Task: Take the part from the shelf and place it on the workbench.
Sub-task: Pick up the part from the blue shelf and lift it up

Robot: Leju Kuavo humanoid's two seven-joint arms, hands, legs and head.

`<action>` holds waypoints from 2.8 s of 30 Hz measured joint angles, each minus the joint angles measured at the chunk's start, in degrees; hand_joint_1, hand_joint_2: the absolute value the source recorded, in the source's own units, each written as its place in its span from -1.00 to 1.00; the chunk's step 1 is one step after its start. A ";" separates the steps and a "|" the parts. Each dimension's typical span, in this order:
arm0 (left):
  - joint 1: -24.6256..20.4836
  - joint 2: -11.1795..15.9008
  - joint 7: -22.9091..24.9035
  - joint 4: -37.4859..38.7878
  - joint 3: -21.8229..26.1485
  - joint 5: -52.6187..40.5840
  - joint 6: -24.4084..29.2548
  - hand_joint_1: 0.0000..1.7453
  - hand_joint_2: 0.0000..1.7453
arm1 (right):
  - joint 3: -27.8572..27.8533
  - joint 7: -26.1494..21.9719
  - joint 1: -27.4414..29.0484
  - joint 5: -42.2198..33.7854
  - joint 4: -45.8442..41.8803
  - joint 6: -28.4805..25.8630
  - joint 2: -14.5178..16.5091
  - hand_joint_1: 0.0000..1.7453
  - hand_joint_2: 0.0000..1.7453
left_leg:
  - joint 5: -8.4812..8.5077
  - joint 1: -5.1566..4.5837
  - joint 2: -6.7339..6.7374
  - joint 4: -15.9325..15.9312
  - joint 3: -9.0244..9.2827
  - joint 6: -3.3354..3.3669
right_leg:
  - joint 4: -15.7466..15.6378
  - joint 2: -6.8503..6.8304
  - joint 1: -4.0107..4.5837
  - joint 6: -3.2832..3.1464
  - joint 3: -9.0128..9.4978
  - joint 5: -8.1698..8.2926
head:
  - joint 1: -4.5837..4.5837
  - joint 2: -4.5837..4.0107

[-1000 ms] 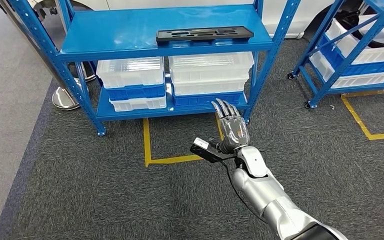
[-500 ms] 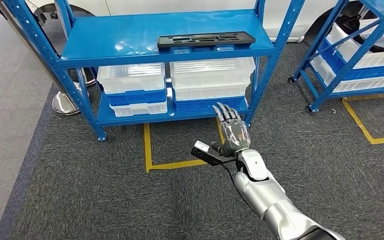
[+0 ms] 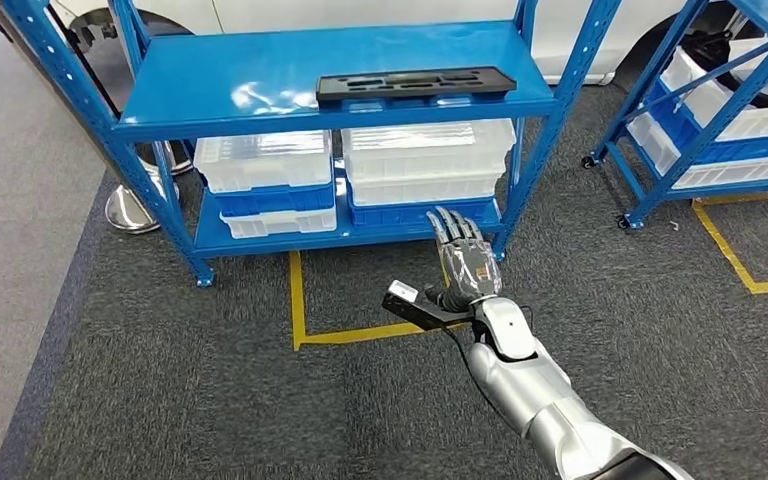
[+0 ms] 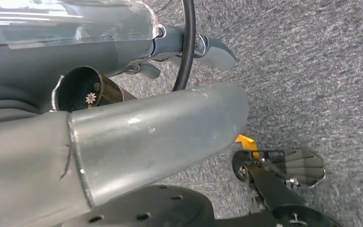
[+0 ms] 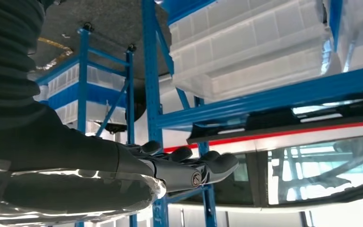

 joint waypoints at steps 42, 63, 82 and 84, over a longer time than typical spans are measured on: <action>0.11 0.11 -1.12 0.01 1.50 -0.62 0.25 -1.00 -1.00 | -5.90 3.14 -0.38 -1.07 0.13 -0.72 -0.34 -1.00 1.00 | 1.74 0.39 0.39 4.33 -4.01 -1.22 | 0.12 0.07 -0.53 -0.55 2.83 -2.37 | 0.05 0.00; 0.19 0.11 0.09 0.02 1.93 -0.50 0.70 -1.00 -1.00 | -6.03 2.50 1.81 -0.41 -1.67 -0.16 -0.75 -1.00 1.00 | -1.50 0.10 0.13 1.12 0.47 -0.68 | -0.35 0.11 -0.25 -0.41 0.30 0.16 | 0.10 0.00; 0.25 0.42 0.30 0.02 2.87 -0.67 0.67 -1.00 -1.00 | -6.03 1.56 2.02 -0.63 -2.35 0.14 -0.50 -1.00 1.00 | 1.60 0.24 0.23 0.27 -1.60 1.42 | 11.72 0.00 -0.53 1.68 -3.34 -7.96 | 0.15 0.00; 0.24 0.43 0.30 0.03 2.89 -0.76 0.68 -1.00 -1.00 | -6.03 1.48 2.36 -0.54 -2.37 -0.14 -0.50 -1.00 1.00 | 1.29 0.22 0.17 0.30 -1.34 1.50 | 15.72 -0.02 -0.62 1.80 -6.33 -8.00 | 0.14 0.00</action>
